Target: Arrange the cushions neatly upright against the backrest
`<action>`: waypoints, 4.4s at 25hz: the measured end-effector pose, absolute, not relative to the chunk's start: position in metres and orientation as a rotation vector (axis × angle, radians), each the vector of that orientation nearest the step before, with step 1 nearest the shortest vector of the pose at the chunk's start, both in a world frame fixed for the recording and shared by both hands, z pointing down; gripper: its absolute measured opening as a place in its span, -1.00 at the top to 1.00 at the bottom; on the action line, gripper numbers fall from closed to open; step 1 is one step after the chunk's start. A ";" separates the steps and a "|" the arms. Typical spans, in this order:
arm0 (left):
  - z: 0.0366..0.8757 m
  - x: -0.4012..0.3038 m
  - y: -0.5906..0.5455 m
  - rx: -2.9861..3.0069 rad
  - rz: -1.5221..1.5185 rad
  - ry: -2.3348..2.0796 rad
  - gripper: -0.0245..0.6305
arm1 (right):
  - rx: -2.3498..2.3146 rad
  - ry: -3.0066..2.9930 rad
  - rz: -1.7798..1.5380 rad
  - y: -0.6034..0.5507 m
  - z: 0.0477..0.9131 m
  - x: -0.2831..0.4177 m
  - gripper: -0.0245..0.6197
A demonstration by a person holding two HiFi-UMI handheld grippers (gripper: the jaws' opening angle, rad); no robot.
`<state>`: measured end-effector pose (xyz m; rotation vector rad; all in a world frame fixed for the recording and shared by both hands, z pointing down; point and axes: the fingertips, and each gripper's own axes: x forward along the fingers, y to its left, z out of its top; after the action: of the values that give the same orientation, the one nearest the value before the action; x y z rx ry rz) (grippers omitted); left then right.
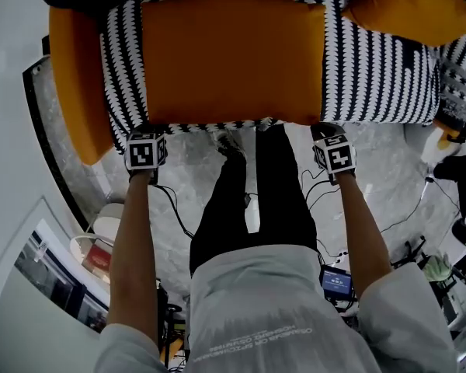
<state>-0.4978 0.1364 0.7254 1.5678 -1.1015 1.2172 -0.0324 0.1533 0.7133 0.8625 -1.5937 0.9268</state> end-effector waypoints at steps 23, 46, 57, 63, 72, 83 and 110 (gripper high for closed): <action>0.542 -0.460 -0.025 1.735 0.732 -1.433 0.80 | 1.057 -1.857 0.870 -0.052 0.541 -0.012 0.84; 0.505 -0.451 -0.262 1.761 0.625 -1.684 0.79 | 1.201 -1.967 0.709 -0.288 0.536 -0.018 0.83; 0.526 -0.455 -0.324 1.724 0.708 -1.740 0.79 | 1.280 -1.902 0.697 -0.347 0.558 -0.020 0.83; 0.531 -0.454 -0.340 1.724 0.752 -1.776 0.79 | 1.232 -1.886 0.669 -0.358 0.564 -0.022 0.83; 0.504 -0.461 -0.331 1.770 0.755 -1.911 0.56 | 1.294 -1.952 0.668 -0.351 0.539 -0.006 0.82; 0.465 -0.460 -0.277 1.805 0.467 -1.866 0.34 | 1.440 -1.921 0.472 -0.315 0.477 0.007 0.67; 0.286 -0.422 -0.021 2.219 0.535 -1.789 0.87 | 1.375 -2.132 0.135 -0.083 0.270 -0.053 0.91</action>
<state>-0.4223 -0.0206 0.2865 2.2190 -1.7888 0.5346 -0.0529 -0.0827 0.2703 1.3754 -2.1324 0.1347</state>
